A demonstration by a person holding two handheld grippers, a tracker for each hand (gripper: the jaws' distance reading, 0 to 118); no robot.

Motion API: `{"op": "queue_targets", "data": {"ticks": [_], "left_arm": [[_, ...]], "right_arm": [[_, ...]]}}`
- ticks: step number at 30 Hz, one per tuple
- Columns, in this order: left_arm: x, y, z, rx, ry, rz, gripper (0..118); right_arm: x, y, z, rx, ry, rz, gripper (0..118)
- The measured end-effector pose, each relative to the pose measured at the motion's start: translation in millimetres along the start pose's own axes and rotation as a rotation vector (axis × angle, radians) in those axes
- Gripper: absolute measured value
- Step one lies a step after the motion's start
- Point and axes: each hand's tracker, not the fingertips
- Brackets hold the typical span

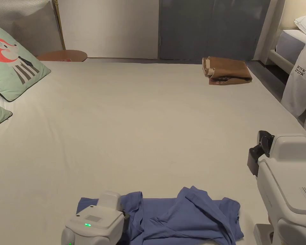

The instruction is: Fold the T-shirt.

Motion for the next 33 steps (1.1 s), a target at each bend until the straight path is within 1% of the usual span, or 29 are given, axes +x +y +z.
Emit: {"op": "queue_targets", "data": {"ticks": [4, 8, 9, 12, 14, 16, 18, 19, 20, 21, 22, 23, 24, 25, 26, 28, 30, 33], "left_arm": [[31, -4, -11, -0.068, -0.090, 0.009, 0], [51, -2, -6, -0.054, -0.107, -0.001, 0], [48, 2, -4, -0.055, -0.170, 0.026, 0], [31, 13, 10, -0.004, -0.236, 0.120, 0], [9, 22, 21, 0.048, -0.295, 0.178, 0], [-18, 35, 34, 0.065, -0.383, 0.246, 0], [-55, 43, 39, 0.052, -0.501, 0.334, 0], [-70, 46, 42, 0.045, -0.541, 0.370, 3], [-86, 47, 45, 0.041, -0.557, 0.416, 14], [-103, 46, 48, 0.031, -0.577, 0.441, 31], [-112, 45, 48, 0.019, -0.590, 0.466, 54], [-126, 42, 48, 0.006, -0.595, 0.500, 82], [-137, 39, 47, -0.029, -0.599, 0.516, 101], [-146, 36, 46, -0.054, -0.589, 0.535, 108], [-158, 30, 40, -0.087, -0.579, 0.544, 110], [-177, 18, 36, -0.089, -0.547, 0.591, 109], [-194, 3, 25, -0.136, -0.515, 0.641, 109], [-216, -17, 10, -0.153, -0.486, 0.677, 109]], "right_arm": [[11, -4, -4, -0.006, -0.018, -0.004, 0], [17, -3, -3, -0.006, -0.034, 0.001, 0], [17, -3, -3, -0.007, -0.035, 0.002, 0], [14, -2, 0, -0.008, -0.034, 0.006, 0], [13, -2, 0, -0.009, -0.030, 0.005, 0], [10, -2, 0, -0.007, -0.026, 0.004, 0], [6, -2, -1, -0.009, -0.017, 0.001, 0], [3, -1, -1, -0.009, -0.012, 0.001, 0], [0, -1, 0, -0.010, -0.007, 0.001, 0], [-2, -1, 0, -0.011, -0.002, 0.002, 0], [-4, -1, 0, -0.011, 0.001, 0.002, 0], [-5, -2, -3, -0.012, 0.004, 0.003, 0], [-6, -3, -5, -0.014, 0.007, 0.001, 0], [-7, -4, -5, -0.017, 0.011, -0.001, 0], [-9, -4, -6, -0.020, 0.016, -0.004, 0], [-14, -3, -3, -0.024, 0.022, 0.000, 0], [-17, -4, -3, -0.028, 0.025, 0.005, 0], [-19, -4, -3, -0.032, 0.028, 0.008, 0]]}}
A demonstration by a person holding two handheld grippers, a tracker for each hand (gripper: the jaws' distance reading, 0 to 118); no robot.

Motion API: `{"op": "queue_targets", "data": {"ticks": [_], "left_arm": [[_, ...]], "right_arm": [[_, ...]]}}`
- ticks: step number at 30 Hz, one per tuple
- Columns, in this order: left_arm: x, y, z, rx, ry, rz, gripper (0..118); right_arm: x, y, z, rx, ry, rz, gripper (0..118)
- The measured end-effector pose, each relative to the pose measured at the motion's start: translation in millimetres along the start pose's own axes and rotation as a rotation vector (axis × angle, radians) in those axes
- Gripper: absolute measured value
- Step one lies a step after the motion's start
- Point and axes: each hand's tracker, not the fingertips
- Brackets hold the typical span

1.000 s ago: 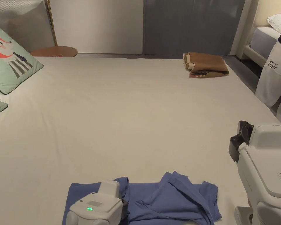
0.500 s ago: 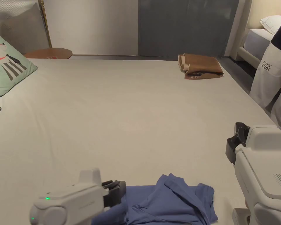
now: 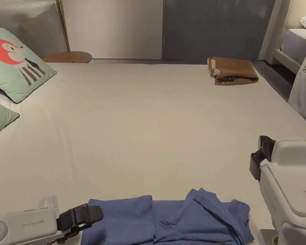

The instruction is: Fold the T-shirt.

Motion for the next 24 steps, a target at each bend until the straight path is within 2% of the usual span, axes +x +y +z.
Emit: {"op": "queue_targets", "data": {"ticks": [2, 6, 7, 8, 10, 13, 15, 17, 24], "left_arm": [[-10, -3, -4, 0.000, 0.025, 0.043, 109], [-21, -3, -16, -0.031, -0.028, 0.059, 105], [-18, -4, -19, -0.022, -0.030, 0.060, 96], [-15, -3, -22, -0.020, -0.031, 0.049, 75], [-20, 2, -30, -0.012, 0.020, 0.011, 52], [-7, -5, -39, -0.039, 0.085, -0.077, 34], [0, -8, -34, -0.026, 0.076, -0.063, 20], [8, -11, -27, -0.017, 0.083, -0.068, 12], [20, -14, 3, 0.035, 0.163, -0.131, 9]], "right_arm": [[-2, 0, 0, -0.005, 0.000, 0.007, 0], [-3, -1, -2, -0.017, -0.003, 0.010, 0], [-3, -2, -3, -0.019, -0.003, 0.010, 0], [-4, -2, -3, -0.021, -0.004, 0.011, 0], [-3, -1, -3, -0.024, -0.004, 0.014, 0], [-3, 1, -3, -0.025, -0.004, 0.014, 0], [-1, 0, -4, -0.023, -0.006, 0.010, 0], [0, 1, -4, -0.022, -0.007, 0.005, 0], [0, 2, -4, -0.014, 0.005, 0.000, 0]]}}
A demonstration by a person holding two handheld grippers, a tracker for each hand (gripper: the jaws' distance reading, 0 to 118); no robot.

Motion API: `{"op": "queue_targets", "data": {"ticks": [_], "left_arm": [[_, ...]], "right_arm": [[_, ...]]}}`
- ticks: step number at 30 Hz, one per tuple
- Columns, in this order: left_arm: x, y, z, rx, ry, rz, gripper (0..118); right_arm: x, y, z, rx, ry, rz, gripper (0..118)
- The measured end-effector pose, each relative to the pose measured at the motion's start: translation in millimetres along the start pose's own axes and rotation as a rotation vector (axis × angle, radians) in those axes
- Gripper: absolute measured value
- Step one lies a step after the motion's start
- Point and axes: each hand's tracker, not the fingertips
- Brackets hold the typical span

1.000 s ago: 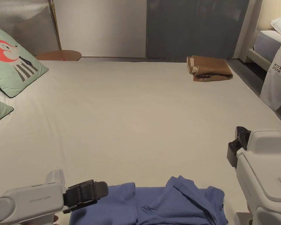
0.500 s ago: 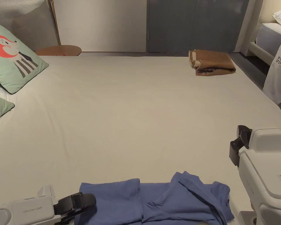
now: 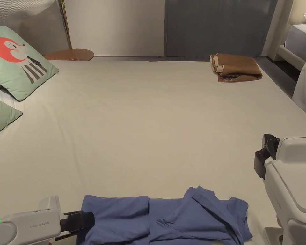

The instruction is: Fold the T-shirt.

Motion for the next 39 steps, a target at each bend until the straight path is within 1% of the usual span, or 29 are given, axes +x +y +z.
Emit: {"op": "queue_targets", "data": {"ticks": [4, 6, 9, 14, 16, 21, 26, 31, 34, 36, 39], "left_arm": [[-11, 6, 24, 0.011, 0.026, 0.015, 8], [-19, 13, 35, 0.033, 0.101, -0.028, 8], [-20, 23, 49, 0.036, 0.146, -0.047, 8], [31, 33, 51, 0.048, 0.187, -0.121, 8], [64, 33, 46, 0.046, 0.193, -0.203, 8], [151, 25, 14, 0.000, 0.192, -0.380, 8], [210, 7, -33, -0.074, 0.140, -0.530, 8], [251, -14, -85, -0.143, 0.075, -0.537, 8], [265, -32, -117, -0.173, 0.119, -0.587, 8], [268, -40, -133, -0.201, 0.136, -0.593, 8], [271, -48, -139, -0.214, 0.132, -0.579, 8]], "right_arm": [[-2, 0, -2, 0.006, 0.011, -0.005, 0], [-4, 0, -1, 0.009, 0.018, -0.006, 0], [-6, 1, 0, 0.012, 0.026, -0.007, 0], [-8, -1, -1, 0.011, 0.037, -0.011, 0], [-7, -1, -1, 0.009, 0.040, -0.013, 0], [3, -2, 1, 0.013, 0.033, -0.020, 0], [12, -3, 4, 0.016, 0.016, -0.018, 0], [28, -6, 7, 0.014, -0.016, -0.024, 0], [37, -9, 6, 0.009, -0.031, -0.022, 0], [41, -12, 5, 0.004, -0.041, -0.017, 0], [42, -12, 10, -0.002, -0.051, -0.024, 0]]}}
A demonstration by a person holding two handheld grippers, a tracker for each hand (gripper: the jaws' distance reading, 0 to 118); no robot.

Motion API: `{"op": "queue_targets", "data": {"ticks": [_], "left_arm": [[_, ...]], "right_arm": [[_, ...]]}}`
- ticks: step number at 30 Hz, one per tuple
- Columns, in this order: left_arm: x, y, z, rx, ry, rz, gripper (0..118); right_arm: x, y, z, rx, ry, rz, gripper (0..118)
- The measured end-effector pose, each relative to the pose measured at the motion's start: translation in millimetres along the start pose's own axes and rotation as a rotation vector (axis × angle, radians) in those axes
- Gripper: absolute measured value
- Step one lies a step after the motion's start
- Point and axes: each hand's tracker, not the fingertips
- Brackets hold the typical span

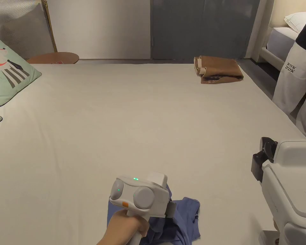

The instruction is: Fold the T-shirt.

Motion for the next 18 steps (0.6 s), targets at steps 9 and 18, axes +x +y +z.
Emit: {"op": "queue_targets", "data": {"ticks": [9, 18], "left_arm": [[-17, -4, 47, 0.190, -0.184, 0.124, 107], [-51, -32, 94, 0.611, 0.255, 0.022, 28]], "right_arm": [[-5, 2, 1, 0.000, 0.008, -0.004, 0], [-21, 8, 5, 0.015, 0.039, -0.012, 0]]}}
